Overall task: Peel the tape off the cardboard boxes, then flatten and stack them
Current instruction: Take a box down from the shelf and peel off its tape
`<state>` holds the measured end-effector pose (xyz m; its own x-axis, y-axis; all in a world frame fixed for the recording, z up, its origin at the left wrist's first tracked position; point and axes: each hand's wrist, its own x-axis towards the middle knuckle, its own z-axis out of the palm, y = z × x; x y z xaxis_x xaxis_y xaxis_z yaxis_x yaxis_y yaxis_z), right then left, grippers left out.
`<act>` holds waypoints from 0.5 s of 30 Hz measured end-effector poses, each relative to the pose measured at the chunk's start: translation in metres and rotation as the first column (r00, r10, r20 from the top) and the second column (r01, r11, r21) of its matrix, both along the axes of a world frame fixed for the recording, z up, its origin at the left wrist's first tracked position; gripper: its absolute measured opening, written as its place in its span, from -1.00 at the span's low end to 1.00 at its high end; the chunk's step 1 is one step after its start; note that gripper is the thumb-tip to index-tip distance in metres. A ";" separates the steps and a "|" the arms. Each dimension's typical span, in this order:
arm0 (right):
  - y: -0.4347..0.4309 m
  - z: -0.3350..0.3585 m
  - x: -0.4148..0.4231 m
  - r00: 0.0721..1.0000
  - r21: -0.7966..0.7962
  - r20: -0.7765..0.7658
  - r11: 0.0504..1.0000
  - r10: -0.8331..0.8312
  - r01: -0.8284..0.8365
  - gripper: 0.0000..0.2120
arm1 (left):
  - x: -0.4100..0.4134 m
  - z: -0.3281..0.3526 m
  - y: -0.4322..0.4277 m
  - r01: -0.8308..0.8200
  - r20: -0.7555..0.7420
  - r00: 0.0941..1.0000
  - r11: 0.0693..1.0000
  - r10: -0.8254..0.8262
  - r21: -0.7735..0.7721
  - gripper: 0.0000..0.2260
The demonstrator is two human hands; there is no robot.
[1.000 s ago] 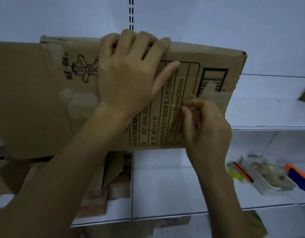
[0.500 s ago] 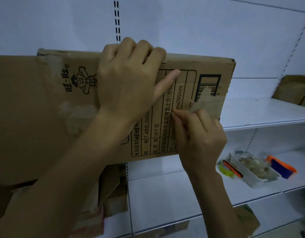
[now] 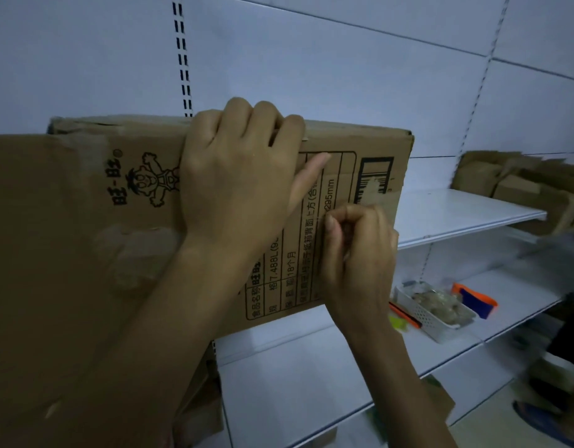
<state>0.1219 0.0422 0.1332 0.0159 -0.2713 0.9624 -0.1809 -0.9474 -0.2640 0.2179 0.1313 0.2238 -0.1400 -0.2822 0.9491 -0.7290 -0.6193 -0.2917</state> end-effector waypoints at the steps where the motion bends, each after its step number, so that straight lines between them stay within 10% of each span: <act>1: 0.000 -0.002 -0.001 0.998 0.016 0.024 0.998 0.061 -0.062 -0.93 | 0.000 0.000 0.000 -0.005 -0.001 1.000 1.000 0.005 0.002 -0.57; 10: -0.013 -0.002 -0.009 0.953 -0.376 0.103 0.876 -0.283 0.301 -0.79 | -0.001 -0.002 0.001 -0.007 -0.004 1.000 1.000 0.007 0.015 -0.57; 15: -0.003 -0.001 0.002 0.994 -0.065 0.029 0.993 -0.101 0.102 -0.89 | -0.001 -0.002 0.003 0.010 -0.021 1.000 1.000 -0.009 0.010 -0.58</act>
<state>0.1241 0.0389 0.1324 -0.0338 -0.2056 0.9781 -0.2709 -0.9401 -0.2070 0.2172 0.1339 0.2214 -0.1228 -0.2901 0.9491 -0.7408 -0.6096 -0.2822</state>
